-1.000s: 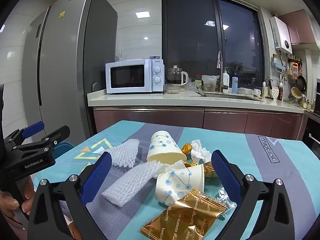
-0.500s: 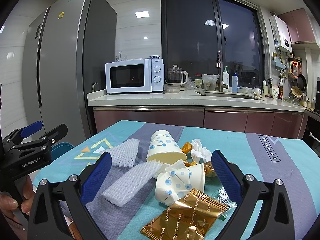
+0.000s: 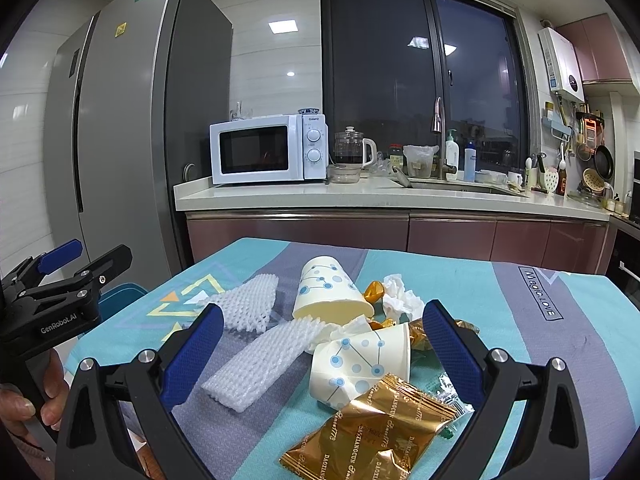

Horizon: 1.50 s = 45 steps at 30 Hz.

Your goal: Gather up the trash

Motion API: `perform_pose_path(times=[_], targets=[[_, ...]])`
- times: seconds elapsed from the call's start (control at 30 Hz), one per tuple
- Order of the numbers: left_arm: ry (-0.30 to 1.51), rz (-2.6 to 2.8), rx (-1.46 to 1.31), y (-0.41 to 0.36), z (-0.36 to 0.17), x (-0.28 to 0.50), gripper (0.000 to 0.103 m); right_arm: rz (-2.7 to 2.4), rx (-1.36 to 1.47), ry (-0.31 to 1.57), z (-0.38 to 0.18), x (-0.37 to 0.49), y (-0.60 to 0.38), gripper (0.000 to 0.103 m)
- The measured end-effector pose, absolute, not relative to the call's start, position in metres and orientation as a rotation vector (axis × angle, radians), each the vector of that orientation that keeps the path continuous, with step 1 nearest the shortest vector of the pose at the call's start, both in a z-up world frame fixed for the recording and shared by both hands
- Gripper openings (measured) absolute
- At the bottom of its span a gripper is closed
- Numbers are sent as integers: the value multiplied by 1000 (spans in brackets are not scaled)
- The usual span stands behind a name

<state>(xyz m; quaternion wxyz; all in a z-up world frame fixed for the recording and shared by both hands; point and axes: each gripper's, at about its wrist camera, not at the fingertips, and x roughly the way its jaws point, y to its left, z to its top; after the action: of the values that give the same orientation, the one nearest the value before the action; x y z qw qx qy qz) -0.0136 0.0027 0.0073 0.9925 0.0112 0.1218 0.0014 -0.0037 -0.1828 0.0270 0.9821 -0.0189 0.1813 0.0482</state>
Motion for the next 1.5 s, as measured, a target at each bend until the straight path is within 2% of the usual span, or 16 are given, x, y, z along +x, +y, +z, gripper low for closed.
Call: perform_pose_path(times=[1.5], targets=[[300,2,14,3,-10,-2,98,125,-21,418,16,4,-184,96]])
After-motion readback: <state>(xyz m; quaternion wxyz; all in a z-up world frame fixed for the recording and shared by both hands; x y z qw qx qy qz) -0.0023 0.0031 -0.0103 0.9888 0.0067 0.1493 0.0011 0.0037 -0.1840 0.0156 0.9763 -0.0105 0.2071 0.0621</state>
